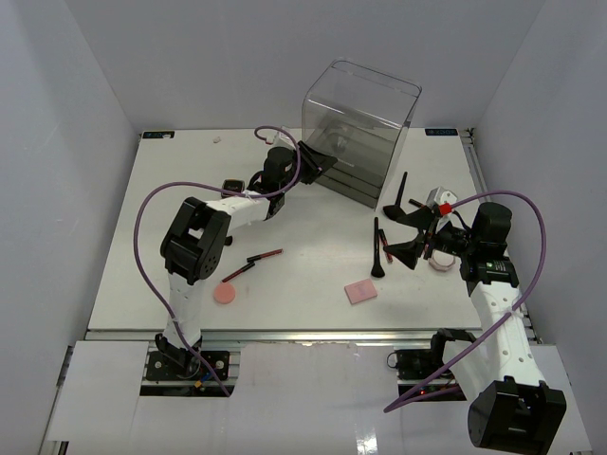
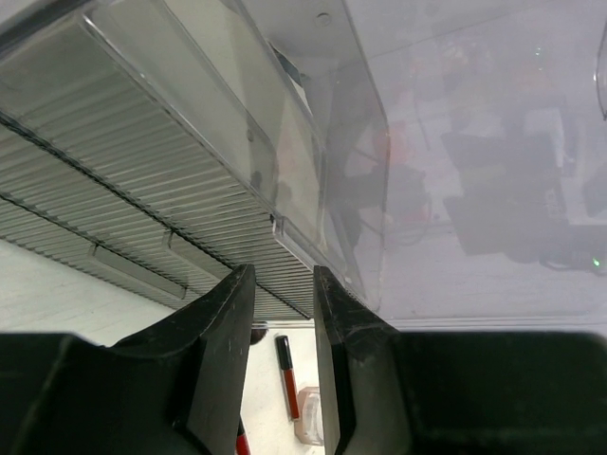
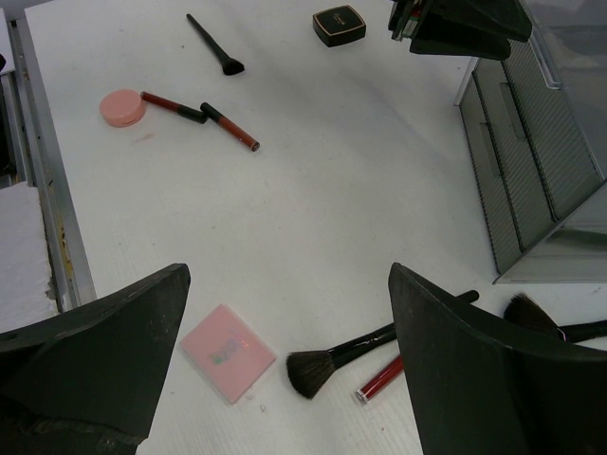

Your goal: Organize the makeup

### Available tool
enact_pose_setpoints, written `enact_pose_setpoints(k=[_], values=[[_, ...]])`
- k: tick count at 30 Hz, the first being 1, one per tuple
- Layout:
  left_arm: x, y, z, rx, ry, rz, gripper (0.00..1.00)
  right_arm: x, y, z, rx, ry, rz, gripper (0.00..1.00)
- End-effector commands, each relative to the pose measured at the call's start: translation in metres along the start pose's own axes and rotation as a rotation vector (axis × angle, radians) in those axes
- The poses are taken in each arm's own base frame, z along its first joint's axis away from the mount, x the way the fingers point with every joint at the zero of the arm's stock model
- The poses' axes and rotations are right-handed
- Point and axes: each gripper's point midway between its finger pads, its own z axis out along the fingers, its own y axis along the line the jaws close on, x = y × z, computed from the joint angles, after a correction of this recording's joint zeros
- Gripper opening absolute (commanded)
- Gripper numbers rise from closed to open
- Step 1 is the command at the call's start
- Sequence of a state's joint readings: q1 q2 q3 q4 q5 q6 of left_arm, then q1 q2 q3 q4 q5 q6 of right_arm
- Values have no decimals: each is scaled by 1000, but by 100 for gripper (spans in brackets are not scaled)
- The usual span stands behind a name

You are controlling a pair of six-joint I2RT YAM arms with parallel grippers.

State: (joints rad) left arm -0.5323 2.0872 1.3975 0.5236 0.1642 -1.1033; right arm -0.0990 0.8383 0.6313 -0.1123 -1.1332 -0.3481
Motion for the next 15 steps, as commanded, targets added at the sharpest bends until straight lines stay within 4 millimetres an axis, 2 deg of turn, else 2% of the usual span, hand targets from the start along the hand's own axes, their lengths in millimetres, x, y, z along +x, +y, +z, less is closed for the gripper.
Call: enact_pose_setpoints(k=[1, 8, 15], values=[[-10, -35, 0, 87, -15, -5, 42, -3, 3, 0, -24, -18, -28, 92], [-9, -28, 10, 59, -9, -44, 43, -3, 3, 1, -23, -18, -28, 92], [-8, -22, 13, 53, -9, -72, 37, -3, 3, 1, -23, -18, -26, 92]])
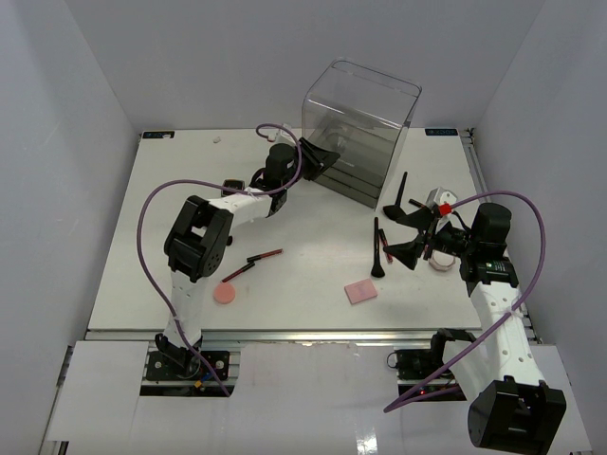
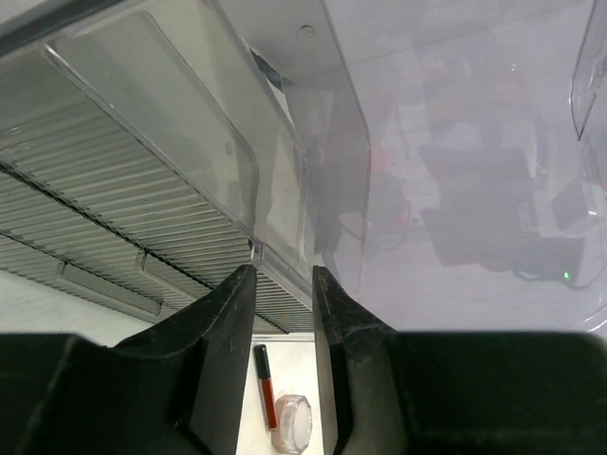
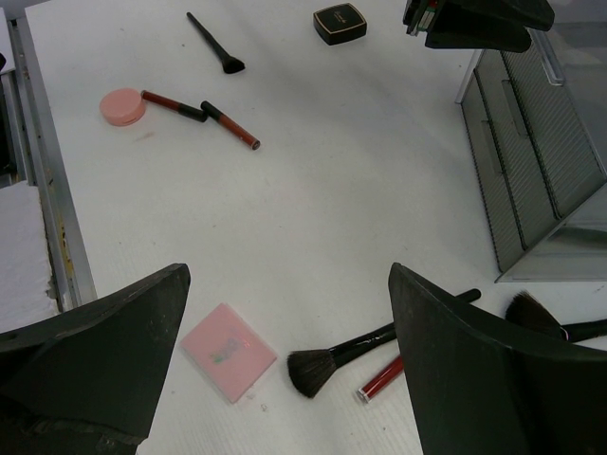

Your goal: Organize the makeup

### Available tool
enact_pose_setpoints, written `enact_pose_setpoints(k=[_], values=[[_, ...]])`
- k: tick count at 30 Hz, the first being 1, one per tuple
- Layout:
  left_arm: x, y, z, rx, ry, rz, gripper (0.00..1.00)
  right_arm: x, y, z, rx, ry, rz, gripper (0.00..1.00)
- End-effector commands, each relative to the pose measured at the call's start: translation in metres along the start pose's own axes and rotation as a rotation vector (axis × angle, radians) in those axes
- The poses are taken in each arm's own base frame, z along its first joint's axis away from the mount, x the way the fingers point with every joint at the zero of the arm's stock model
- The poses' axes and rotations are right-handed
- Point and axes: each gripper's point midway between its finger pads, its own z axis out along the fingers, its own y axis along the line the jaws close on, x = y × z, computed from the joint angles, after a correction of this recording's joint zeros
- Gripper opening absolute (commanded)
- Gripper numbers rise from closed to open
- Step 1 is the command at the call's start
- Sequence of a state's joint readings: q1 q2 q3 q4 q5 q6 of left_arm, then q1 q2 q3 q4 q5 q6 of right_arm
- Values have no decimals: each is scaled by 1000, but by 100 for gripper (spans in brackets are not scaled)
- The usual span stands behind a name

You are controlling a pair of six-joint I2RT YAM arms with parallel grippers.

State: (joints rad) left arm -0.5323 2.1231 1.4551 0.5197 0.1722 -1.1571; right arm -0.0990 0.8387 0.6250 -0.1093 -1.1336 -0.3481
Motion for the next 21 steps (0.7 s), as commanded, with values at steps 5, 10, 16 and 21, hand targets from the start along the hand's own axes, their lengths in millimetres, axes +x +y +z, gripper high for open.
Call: enact_pose_setpoints(k=[5, 10, 16, 21], values=[[-5, -15, 3, 50, -7, -43, 22, -5, 3, 0, -22, -18, -28, 92], [-7, -26, -4, 86, -3, -49, 9, -4, 3, 0, -22, -18, -31, 92], [-9, -56, -27, 166, 10, -38, 3, -3, 7, 0, -39, -26, -36, 92], [-10, -76, -49, 221, 12, -30, 2, -6, 8, 0, -37, -57, 3, 92]])
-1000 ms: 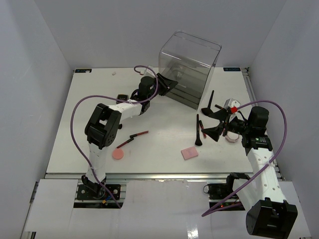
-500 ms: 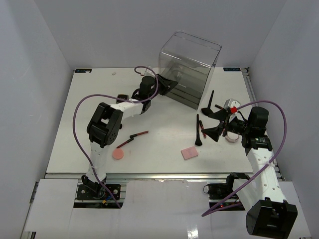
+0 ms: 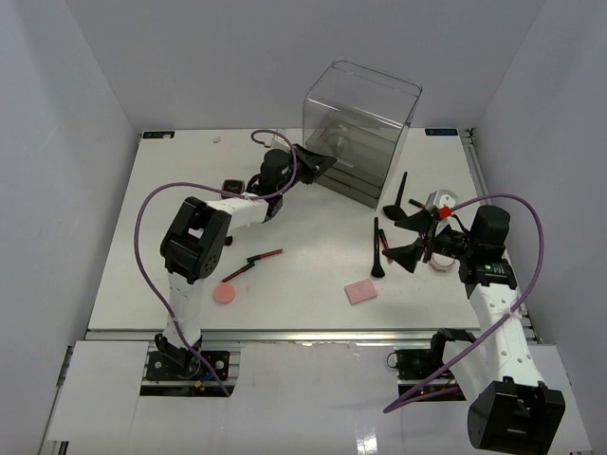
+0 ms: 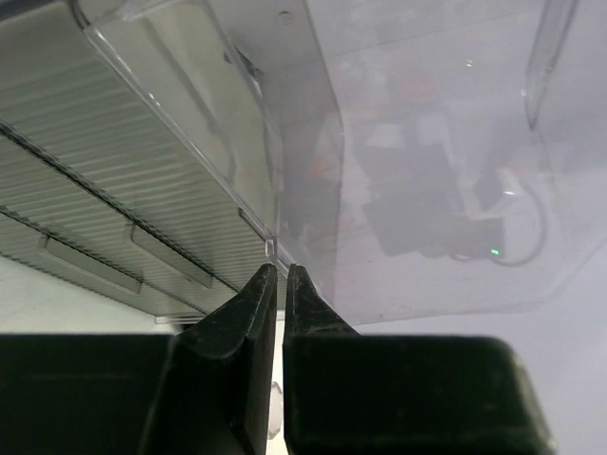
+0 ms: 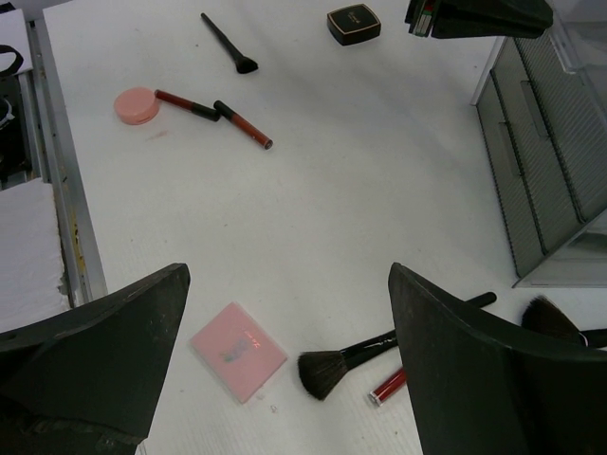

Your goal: Organize the makeup

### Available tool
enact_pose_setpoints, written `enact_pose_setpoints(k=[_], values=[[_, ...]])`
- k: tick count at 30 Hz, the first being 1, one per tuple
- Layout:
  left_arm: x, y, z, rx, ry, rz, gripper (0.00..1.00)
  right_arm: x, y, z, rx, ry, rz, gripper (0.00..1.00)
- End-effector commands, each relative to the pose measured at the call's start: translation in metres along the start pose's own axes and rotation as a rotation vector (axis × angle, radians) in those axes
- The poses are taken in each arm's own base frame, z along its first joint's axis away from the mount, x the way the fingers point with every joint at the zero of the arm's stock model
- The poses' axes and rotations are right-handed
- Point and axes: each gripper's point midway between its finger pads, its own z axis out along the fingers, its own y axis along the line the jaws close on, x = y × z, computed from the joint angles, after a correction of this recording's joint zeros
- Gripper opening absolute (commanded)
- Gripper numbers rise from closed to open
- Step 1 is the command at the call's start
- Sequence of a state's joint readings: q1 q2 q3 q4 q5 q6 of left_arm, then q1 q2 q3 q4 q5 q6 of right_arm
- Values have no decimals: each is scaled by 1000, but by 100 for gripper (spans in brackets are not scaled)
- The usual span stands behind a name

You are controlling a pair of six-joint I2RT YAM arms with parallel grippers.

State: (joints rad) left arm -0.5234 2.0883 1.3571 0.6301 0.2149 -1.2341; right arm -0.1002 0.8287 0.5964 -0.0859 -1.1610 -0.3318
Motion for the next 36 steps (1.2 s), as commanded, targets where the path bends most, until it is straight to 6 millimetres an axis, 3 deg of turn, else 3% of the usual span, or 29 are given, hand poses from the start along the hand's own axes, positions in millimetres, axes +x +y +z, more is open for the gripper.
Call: enact_pose_setpoints(k=[1, 6, 10, 16, 31, 36], values=[[-8, -75, -33, 170, 5, 41, 2, -11, 0, 0, 1, -44, -3, 92], [-16, -95, -46, 210, -3, 52, 2, -31, -18, 0, 85, -48, 94, 92], [-21, -107, -53, 240, -6, 47, 2, -54, -48, 2, 193, -65, 288, 96], [-25, -122, -59, 274, -6, 34, 2, -86, -78, 14, 191, -135, 439, 97], [-32, -158, -75, 336, -9, 52, 2, -99, -107, 48, 169, -175, 425, 91], [-32, -160, -79, 339, -9, 53, 2, -98, -120, 57, 181, -181, 447, 89]])
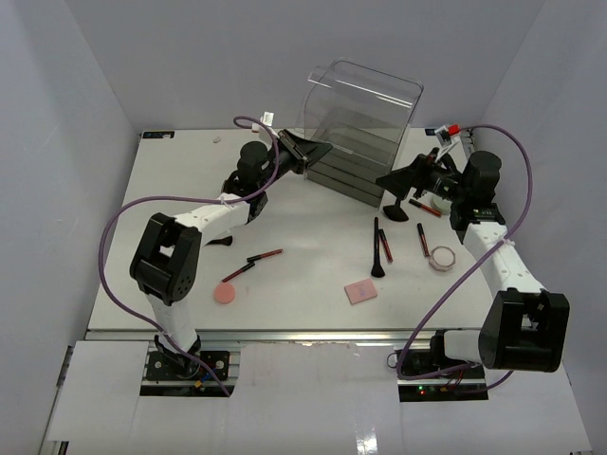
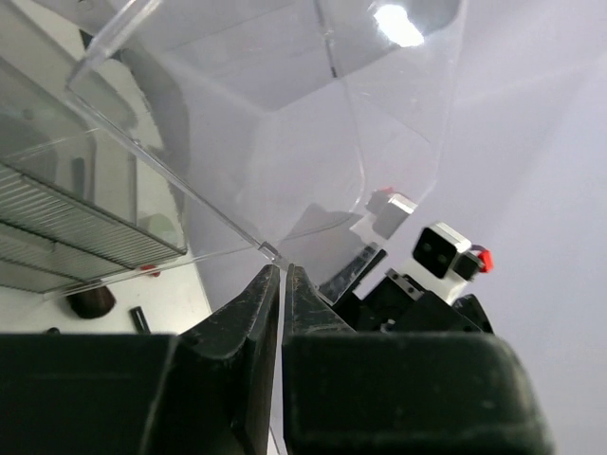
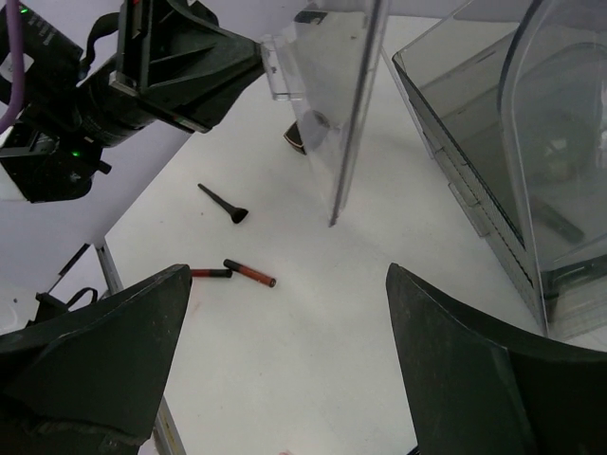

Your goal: Organize the makeup

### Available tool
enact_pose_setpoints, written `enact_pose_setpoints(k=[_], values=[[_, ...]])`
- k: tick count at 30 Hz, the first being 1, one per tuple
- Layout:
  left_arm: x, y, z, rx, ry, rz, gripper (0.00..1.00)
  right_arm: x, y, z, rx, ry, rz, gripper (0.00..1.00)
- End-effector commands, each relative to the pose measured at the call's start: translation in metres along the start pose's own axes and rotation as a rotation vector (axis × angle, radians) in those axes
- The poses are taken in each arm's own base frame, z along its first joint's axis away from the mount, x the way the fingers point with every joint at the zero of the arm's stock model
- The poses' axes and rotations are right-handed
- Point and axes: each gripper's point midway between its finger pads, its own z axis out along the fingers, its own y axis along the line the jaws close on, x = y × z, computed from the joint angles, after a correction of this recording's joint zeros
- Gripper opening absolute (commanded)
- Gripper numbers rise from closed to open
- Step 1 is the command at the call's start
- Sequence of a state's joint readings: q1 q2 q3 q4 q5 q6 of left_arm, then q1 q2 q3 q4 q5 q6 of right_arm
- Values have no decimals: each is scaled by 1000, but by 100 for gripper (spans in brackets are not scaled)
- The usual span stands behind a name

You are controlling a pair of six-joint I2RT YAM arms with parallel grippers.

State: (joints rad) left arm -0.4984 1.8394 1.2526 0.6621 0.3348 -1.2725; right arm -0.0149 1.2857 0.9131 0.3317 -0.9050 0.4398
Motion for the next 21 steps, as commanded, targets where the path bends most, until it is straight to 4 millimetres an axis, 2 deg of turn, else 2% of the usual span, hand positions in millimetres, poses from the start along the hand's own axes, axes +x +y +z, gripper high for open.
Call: enact_pose_setpoints(k=[1, 9, 15, 18, 21], values=[[-17, -66, -12, 147, -42, 48, 2, -31, 1, 10, -8, -68, -54, 89], [-17, -69, -12, 150, -41, 45, 2, -51, 6, 19, -66, -107, -46, 85], [-17, -67, -11, 148, -40, 46, 2, -52, 12, 21, -117, -115, -8, 78], [-17, -67, -11, 146, -39, 40, 2, -55, 10, 25, -126, -117, 5, 74], [-16, -65, -11, 144, -38, 35, 2, -58, 7, 29, -147, -117, 22, 65]])
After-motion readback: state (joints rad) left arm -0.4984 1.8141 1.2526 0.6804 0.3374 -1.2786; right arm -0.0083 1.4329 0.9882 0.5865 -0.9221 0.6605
